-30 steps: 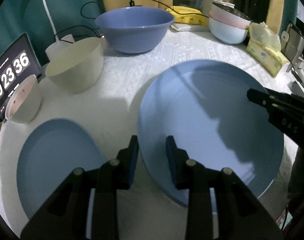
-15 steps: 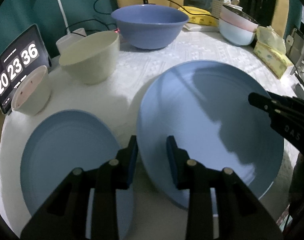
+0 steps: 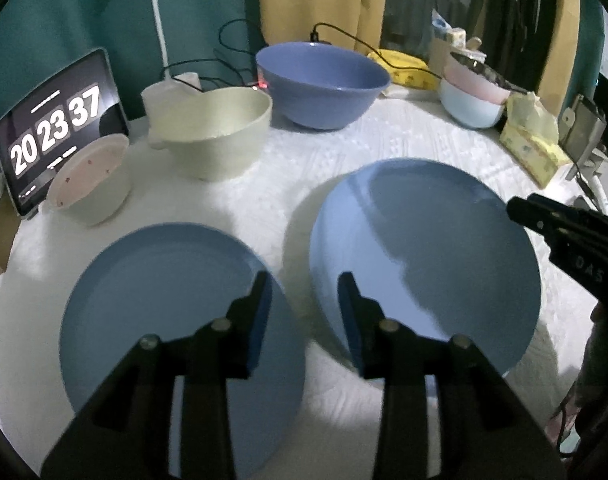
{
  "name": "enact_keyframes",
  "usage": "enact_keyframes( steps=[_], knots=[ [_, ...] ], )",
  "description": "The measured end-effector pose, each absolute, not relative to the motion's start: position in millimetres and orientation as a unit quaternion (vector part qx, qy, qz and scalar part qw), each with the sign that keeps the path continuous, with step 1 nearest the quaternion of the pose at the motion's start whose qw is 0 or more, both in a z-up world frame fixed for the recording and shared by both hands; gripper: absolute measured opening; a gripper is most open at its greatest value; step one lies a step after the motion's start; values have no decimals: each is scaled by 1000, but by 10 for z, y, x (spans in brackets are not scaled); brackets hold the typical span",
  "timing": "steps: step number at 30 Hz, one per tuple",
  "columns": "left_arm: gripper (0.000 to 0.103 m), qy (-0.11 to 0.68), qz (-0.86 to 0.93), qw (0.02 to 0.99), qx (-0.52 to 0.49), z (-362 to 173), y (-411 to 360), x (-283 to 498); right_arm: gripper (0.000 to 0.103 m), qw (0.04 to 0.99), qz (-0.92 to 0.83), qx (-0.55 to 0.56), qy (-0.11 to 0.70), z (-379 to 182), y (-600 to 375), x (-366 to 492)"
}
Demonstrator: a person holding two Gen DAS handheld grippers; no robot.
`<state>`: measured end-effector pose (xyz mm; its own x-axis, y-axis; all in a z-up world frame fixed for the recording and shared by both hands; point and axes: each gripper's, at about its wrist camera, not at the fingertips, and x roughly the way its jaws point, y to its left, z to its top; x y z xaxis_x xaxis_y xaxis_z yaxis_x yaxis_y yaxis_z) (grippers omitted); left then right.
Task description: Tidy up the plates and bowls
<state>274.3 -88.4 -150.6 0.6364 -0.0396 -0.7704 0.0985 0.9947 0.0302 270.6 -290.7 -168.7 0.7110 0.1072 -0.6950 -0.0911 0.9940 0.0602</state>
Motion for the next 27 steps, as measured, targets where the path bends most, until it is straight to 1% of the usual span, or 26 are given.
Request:
enact_keyframes(
  steps=[1,2,3,4,27],
  knots=[
    [38,421,-38,906,31,-1485,-856,2715,31,925,55,10,375,-1669,-2895,2688],
    [43,418,-38,907,28,-1472,-840,2690,31,926,56,9,373,-1647,-2880,2667],
    [45,415,-38,909,24,-1459,-819,2668,31,926,58,8,372,-1629,-2858,2647],
    [45,410,-37,911,20,-1440,-788,2640,31,926,61,7,372,-1613,-2835,2628],
    [46,381,7,925,-7,-1359,-140,2261,31,926,109,-23,362,-1458,-2163,2361]
  ],
)
